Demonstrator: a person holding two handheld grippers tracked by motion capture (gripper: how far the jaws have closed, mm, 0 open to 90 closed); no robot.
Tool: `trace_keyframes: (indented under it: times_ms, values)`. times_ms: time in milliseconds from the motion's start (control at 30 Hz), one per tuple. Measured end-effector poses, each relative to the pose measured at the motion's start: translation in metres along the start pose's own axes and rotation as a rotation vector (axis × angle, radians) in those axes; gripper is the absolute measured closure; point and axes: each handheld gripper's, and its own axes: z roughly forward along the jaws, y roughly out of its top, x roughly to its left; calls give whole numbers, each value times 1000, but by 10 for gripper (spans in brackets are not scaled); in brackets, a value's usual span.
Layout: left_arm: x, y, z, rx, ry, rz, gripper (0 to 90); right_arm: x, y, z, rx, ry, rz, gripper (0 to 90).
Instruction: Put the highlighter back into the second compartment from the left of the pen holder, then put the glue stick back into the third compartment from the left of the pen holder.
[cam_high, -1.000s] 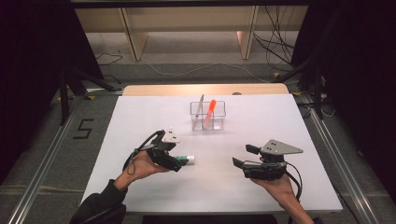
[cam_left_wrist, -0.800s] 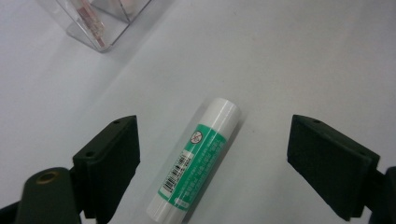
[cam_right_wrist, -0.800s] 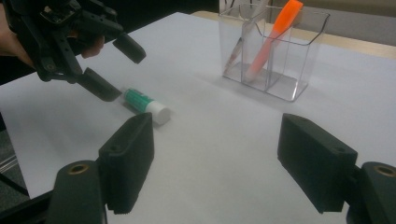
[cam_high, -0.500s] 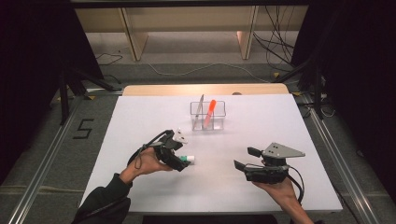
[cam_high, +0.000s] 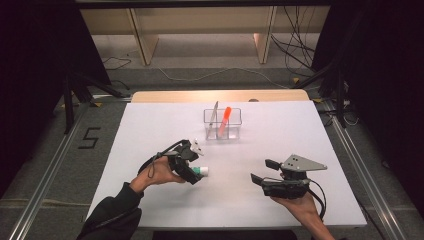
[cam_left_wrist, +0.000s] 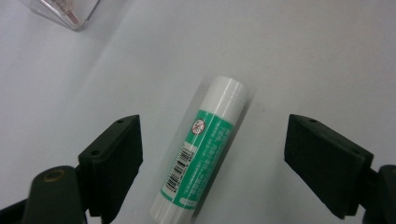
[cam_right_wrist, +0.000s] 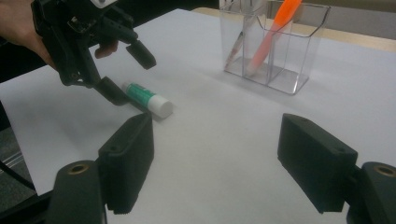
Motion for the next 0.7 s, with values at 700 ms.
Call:
trace_keyframes:
  times_ms: [700]
  values:
    - [10, 0, 14, 110, -6, 15, 267, -1, 0, 0, 1, 2, -3, 279]
